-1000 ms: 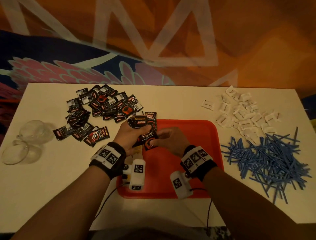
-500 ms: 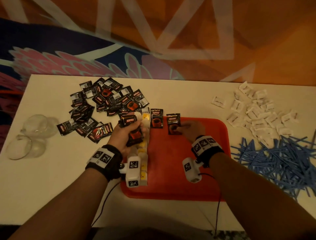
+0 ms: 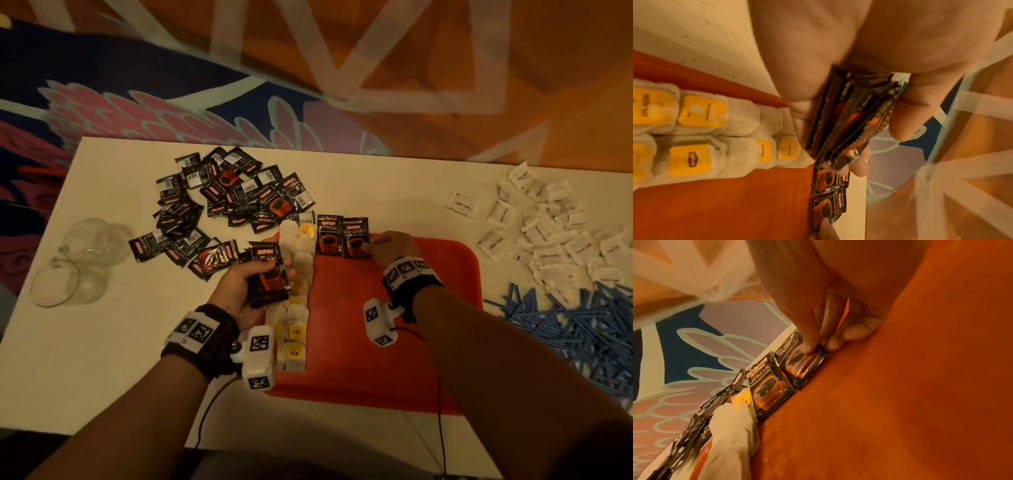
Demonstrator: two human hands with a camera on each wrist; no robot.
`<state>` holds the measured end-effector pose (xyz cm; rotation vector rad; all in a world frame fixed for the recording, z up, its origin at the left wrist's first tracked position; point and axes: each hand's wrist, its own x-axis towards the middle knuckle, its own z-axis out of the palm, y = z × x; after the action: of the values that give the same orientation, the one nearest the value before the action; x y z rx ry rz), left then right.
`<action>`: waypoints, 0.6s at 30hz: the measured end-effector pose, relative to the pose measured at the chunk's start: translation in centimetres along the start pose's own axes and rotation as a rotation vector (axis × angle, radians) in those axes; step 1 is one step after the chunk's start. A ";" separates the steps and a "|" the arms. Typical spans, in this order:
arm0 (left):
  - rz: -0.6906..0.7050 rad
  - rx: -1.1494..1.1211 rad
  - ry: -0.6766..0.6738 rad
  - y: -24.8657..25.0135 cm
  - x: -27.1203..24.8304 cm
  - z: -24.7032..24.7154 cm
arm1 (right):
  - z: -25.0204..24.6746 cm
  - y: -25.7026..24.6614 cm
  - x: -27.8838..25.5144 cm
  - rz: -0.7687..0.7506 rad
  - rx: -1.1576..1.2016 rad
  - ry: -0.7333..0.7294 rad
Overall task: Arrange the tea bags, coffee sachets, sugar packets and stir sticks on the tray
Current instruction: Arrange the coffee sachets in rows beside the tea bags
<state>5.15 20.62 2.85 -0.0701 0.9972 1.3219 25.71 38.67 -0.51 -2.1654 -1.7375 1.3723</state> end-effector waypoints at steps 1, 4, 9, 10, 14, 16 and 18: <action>0.001 0.002 -0.008 0.0 -0.1 0.0 | 0.0 0.0 0.1 0.002 0.000 0.000; -0.028 0.067 0.026 0.0 -0.3 0.2 | 0.0 -0.1 0.1 0.006 -0.012 0.004; -0.013 0.071 0.079 -0.1 -0.3 0.5 | 0.3 0.0 0.3 0.023 -0.004 -0.002; -0.012 0.065 0.084 -0.1 -0.3 0.5 | 0.3 0.0 0.3 0.024 -0.003 -0.004; 0.003 0.077 0.103 -0.2 -0.3 0.8 | 0.1 0.1 0.2 0.034 0.000 -0.012; 0.007 0.119 0.122 -0.2 -0.2 1.1 | -0.2 0.3 0.1 0.035 0.015 -0.005; 0.006 0.190 0.136 -0.1 -0.2 1.6 | -0.5 0.5 -0.1 0.033 0.029 0.010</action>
<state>6.13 21.33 3.85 -0.0122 1.2361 1.2344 26.39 38.61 -0.42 -2.1917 -1.6750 1.3825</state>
